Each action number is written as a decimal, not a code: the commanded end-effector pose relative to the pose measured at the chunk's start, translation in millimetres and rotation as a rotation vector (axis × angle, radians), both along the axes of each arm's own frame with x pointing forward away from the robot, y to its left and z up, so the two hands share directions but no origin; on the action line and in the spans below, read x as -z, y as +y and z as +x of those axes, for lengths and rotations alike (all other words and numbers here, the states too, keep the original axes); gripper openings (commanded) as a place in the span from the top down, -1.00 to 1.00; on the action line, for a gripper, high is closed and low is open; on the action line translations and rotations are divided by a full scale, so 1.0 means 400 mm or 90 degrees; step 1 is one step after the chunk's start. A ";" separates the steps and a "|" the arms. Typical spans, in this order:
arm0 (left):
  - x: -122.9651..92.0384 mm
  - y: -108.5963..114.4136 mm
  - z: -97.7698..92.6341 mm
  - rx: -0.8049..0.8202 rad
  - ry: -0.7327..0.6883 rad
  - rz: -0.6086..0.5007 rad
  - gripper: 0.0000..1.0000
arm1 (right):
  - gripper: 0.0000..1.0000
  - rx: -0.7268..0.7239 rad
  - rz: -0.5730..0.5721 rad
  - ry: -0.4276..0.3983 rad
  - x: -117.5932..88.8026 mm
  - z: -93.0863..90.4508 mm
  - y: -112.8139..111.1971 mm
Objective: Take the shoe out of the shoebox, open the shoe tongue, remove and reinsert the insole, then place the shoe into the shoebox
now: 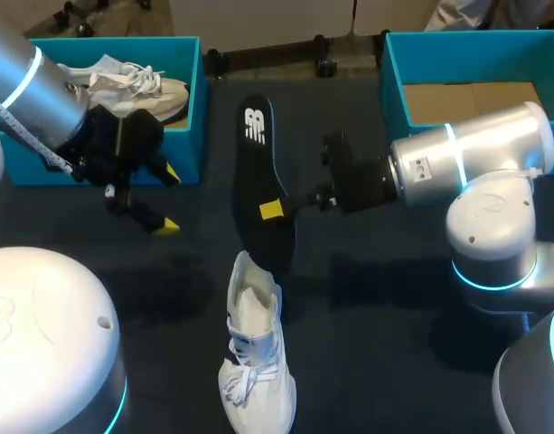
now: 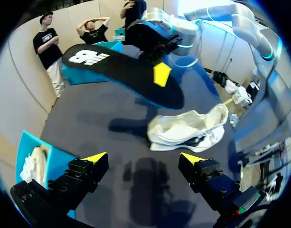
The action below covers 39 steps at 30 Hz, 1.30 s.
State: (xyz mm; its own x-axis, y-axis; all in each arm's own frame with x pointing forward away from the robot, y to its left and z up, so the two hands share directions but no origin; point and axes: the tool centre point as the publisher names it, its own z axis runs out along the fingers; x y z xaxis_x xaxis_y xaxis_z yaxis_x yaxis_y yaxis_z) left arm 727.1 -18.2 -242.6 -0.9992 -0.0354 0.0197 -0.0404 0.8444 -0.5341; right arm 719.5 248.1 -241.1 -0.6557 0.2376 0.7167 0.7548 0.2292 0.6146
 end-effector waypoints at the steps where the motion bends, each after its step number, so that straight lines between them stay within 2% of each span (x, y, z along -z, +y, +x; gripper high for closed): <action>1: 0.047 -0.016 -0.017 0.051 -0.002 -0.007 -1.00 | 1.00 0.009 0.028 -0.012 0.037 -0.018 0.025; 6: 0.084 -0.024 -0.048 0.084 0.013 0.005 -1.00 | 1.00 0.022 0.048 -0.026 0.054 -0.042 0.035; 9: 0.104 -0.026 -0.067 0.109 0.040 0.022 -1.00 | 1.00 0.022 0.087 -0.044 0.061 -0.070 0.043; 22: 0.104 -0.026 -0.067 0.109 0.040 0.022 -1.00 | 1.00 0.022 0.087 -0.044 0.061 -0.070 0.043; 28: 0.173 -0.066 -0.089 0.122 0.045 0.019 -1.00 | 1.00 0.016 0.090 -0.043 0.074 -0.072 0.050; 39: 0.215 -0.079 -0.114 0.109 0.057 0.029 -1.00 | 1.00 0.009 0.104 -0.043 0.085 -0.087 0.051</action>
State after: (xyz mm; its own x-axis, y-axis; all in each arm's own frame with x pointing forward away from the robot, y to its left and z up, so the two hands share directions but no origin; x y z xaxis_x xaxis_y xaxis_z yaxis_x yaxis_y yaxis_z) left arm 681.2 -46.8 -327.0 -0.9848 0.1323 0.1123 0.0593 0.8647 -0.4988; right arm 686.5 268.0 -273.9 -0.7015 0.1298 0.7007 0.7126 0.1167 0.6918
